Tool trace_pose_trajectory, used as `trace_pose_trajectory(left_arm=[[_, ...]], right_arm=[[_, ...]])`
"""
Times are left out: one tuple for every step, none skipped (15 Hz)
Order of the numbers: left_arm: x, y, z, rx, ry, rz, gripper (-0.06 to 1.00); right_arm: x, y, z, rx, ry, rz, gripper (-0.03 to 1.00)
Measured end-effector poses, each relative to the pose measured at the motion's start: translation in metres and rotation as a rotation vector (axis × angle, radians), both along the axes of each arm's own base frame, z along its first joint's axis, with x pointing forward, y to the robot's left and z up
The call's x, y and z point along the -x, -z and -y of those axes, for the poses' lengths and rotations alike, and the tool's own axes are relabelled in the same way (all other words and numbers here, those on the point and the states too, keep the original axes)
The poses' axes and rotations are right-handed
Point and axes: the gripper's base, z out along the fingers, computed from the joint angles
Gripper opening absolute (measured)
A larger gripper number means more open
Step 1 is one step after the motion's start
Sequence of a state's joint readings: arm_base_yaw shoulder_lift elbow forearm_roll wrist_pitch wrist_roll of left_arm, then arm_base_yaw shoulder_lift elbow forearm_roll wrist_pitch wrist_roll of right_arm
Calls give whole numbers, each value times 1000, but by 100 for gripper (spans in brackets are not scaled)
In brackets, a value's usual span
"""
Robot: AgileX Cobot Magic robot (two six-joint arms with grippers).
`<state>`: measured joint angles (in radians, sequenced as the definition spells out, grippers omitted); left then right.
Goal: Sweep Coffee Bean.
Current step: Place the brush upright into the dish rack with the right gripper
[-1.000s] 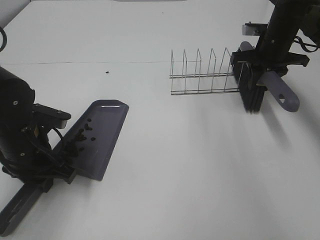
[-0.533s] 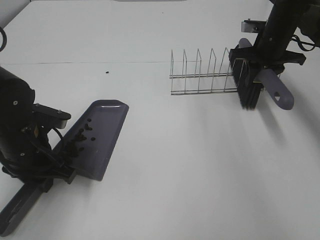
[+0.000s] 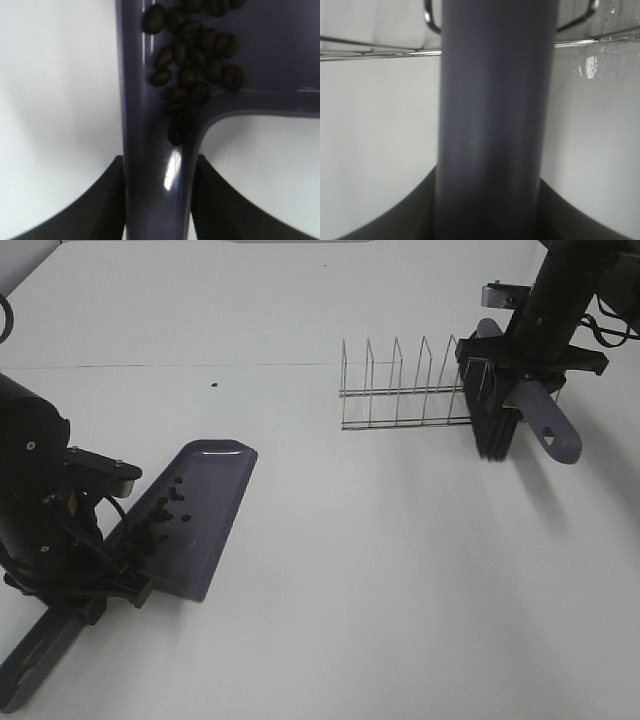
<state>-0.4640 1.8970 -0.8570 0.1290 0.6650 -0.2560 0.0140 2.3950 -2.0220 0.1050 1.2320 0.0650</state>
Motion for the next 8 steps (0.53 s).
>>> trace_pose_trajectory(left_arm=[[0, 0, 0, 1, -1, 0, 31], [0, 0, 0, 3, -4, -1, 31], [0, 0, 1, 8, -12, -4, 31], [1, 0, 1, 15, -23, -7, 31], [1, 0, 2, 21, -32, -9, 31], [1, 0, 2, 25, -37, -10, 31], [1, 0, 3, 34, -49, -11, 31], [2, 0, 4, 42, -60, -14, 31]], right_arm=[[0, 0, 0, -2, 2, 0, 30], [0, 0, -1, -11, 4, 1, 36], [0, 0, -1, -20, 6, 1, 45], [0, 0, -2, -21, 5, 1, 54], [0, 0, -2, -22, 6, 1, 57], [0, 0, -2, -23, 6, 1, 59], [0, -1, -2, -25, 6, 3, 61], [0, -6, -2, -25, 6, 13, 61]])
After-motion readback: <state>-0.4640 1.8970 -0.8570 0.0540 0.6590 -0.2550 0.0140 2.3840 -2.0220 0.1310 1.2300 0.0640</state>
